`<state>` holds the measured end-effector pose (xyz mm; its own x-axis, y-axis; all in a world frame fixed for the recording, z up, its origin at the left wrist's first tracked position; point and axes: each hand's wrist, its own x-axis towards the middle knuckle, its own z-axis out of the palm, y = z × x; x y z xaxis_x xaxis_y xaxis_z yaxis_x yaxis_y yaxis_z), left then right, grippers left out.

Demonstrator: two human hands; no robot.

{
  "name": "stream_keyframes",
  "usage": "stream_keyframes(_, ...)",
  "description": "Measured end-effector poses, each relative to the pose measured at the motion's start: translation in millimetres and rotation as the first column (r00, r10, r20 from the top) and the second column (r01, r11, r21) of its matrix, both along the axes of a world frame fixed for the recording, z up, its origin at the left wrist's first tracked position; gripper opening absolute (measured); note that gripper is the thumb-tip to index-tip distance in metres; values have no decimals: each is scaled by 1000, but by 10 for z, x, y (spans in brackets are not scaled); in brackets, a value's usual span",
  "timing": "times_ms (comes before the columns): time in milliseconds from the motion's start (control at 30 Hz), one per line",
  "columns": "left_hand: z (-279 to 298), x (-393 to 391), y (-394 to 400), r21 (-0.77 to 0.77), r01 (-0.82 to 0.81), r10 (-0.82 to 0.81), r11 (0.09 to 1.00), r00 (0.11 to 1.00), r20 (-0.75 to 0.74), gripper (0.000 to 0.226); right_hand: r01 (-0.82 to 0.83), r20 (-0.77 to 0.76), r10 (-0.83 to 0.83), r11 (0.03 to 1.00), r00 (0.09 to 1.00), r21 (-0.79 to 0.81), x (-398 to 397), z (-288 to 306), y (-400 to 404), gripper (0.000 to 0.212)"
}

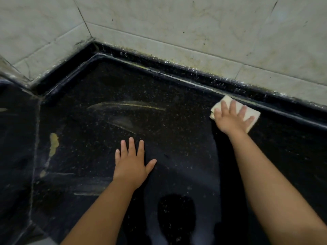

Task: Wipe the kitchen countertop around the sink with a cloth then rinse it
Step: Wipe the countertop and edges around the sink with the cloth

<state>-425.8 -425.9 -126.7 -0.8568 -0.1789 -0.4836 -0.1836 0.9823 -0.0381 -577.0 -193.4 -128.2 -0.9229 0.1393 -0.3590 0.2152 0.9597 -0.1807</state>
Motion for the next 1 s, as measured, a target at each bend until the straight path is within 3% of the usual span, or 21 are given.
stream_keyframes(100,21,-29,-32,-25,7,-6,1000,1000,4,73,-231,-1,232,971,973,-67,-82,-52,-578,53)
stream_keyframes(267,45,-27,-43,-11,-13,13,1000,1000,18,75,-620,-28,619,783,785,-47,513,-134,-937,52)
stream_keyframes(300,47,-28,-47,-11,-11,11,1000,1000,18,76,-678,-33,677,734,735,-36,691,-139,-818,56)
stream_keyframes(367,52,-29,-60,-33,13,-12,999,1000,18,77,-745,0,746,666,666,-24,995,-120,-428,85)
stream_keyframes(433,60,-33,-76,-66,44,-42,997,999,19,79,-666,59,663,745,746,38,1038,-109,69,107)
stream_keyframes(500,62,-44,-90,-85,60,-58,995,998,22,80,-461,67,457,882,887,99,829,-76,452,79)
stream_keyframes(567,63,-40,-86,-102,63,-62,993,998,18,81,-282,45,278,954,959,100,527,-25,538,53)
stream_keyframes(700,31,-27,-68,-120,70,-72,990,997,-9,82,-101,-14,101,994,995,47,-27,-89,35,52)
stream_keyframes(867,-7,-34,-115,-115,57,-61,992,998,-30,84,-155,-61,150,984,987,-89,-475,-151,-875,53)
stream_keyframes(1000,-42,-35,-123,-98,40,-45,994,997,-57,83,-389,-31,388,915,921,-108,-590,-145,-1387,53)
